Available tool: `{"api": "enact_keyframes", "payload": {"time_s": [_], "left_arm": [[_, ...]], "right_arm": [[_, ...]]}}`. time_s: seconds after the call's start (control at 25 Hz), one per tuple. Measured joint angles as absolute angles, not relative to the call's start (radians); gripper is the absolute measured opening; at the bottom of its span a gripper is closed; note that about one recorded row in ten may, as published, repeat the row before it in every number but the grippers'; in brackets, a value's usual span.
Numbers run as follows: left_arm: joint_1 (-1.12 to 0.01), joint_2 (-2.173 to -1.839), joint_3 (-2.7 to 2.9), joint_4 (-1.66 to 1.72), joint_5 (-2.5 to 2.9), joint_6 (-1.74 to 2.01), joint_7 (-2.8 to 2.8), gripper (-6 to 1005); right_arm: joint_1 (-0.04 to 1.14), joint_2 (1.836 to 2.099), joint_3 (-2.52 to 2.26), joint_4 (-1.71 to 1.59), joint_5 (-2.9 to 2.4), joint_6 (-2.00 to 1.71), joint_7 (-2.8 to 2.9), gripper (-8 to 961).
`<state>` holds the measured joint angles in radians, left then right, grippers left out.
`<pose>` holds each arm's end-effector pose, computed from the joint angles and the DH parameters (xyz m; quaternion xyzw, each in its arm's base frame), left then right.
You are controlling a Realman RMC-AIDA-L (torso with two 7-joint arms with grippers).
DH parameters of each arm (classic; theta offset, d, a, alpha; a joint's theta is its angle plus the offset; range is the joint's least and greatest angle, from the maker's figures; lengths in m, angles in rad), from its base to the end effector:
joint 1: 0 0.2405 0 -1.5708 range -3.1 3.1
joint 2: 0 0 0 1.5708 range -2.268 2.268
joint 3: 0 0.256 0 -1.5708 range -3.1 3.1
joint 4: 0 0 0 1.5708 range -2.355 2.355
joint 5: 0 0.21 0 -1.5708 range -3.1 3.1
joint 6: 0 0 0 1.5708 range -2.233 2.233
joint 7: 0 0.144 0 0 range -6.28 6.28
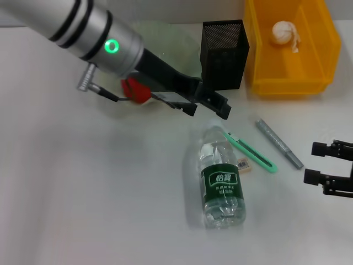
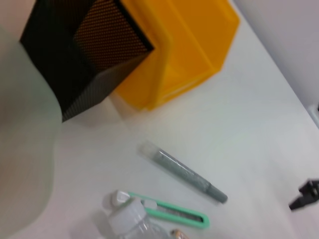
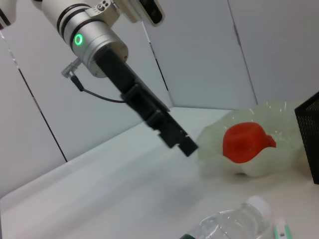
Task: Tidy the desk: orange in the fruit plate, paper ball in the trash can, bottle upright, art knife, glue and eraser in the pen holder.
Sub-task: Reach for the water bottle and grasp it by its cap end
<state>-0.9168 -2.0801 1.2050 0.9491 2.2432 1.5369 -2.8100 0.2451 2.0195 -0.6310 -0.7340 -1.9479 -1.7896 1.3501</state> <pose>-0.1002 0.3849 -0.0344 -0.8702 -0.4919 0.0195 0.0198 0.3280 0.2403 0.0465 -0.9148 0.2677 0.2678 0.1408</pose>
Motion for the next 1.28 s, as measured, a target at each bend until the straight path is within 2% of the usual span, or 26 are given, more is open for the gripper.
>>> {"api": "enact_keyframes", "payload": {"time_s": [0.16, 0.6, 1.28], "left_arm": [[-0.950, -2.080, 1.210, 0.855, 2.252, 1.463, -2.822, 828], [-0.952, -2.080, 1.271, 0.811, 2.231, 1.320, -2.877, 827], [-0.916, -2.080, 1.500, 0.771, 2.136, 1.112, -2.878, 825]], "right_arm": [[0.250, 2.027, -0.631, -0.733, -1.960, -1.779, 1.347, 784], [0.263, 2.035, -0.628, -0.692, -1.961, -1.746, 1.299, 784], [0.278, 2.036, -0.627, -0.663, -1.960, -1.739, 1.284, 784]]}}
